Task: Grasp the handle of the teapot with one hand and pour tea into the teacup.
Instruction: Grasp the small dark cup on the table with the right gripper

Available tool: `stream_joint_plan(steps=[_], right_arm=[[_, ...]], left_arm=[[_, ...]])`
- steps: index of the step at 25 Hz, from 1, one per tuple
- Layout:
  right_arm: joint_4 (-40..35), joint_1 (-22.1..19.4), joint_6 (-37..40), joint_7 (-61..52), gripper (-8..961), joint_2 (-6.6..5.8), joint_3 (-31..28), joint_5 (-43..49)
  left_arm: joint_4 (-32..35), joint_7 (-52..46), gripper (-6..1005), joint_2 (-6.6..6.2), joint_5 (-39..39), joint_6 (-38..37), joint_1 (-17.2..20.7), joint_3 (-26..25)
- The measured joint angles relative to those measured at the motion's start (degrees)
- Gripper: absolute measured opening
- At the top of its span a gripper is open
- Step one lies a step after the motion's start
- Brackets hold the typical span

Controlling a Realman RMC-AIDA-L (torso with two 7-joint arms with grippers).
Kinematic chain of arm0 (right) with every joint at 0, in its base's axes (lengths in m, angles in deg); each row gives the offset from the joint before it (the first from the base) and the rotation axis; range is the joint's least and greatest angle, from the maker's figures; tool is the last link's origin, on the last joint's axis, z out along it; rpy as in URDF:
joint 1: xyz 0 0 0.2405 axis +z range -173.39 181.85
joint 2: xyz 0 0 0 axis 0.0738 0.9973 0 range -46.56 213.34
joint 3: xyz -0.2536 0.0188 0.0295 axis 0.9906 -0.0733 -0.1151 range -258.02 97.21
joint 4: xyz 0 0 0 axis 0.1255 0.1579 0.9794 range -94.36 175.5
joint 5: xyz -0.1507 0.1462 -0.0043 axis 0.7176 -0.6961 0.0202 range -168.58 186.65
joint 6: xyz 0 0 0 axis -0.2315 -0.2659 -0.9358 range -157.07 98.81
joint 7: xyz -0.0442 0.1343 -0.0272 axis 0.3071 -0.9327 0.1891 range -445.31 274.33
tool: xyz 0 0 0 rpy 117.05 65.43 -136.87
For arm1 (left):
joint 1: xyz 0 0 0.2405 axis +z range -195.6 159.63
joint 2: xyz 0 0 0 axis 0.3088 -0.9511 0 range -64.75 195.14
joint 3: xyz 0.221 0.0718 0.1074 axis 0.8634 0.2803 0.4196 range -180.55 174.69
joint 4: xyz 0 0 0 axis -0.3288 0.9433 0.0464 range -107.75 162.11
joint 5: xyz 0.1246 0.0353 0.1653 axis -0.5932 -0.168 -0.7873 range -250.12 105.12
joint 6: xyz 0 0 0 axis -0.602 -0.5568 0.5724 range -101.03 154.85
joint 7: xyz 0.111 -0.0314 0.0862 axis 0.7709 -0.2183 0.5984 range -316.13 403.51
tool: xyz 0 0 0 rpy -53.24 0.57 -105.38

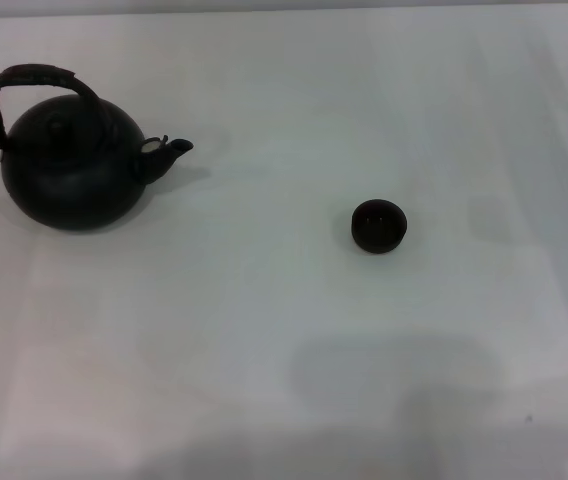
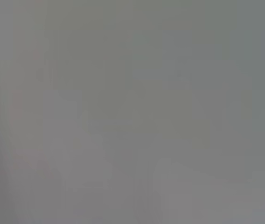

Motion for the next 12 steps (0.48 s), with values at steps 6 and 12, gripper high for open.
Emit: stream_joint_plan(steps=[6,12], right_arm=[[-1.5,-0.2,-0.2,2.3,780,-0.24,0.6,0.9],[-2.3,-0.6,-0.6,0.5,854,-0.53,0.7,1.1]], left_arm=[[0.5,0.2,874,0.13,0.3,0.0,-0.1,-0.2],[1.4,0.8,874,0.27,0.6,0.0,-0.9,-0.6]])
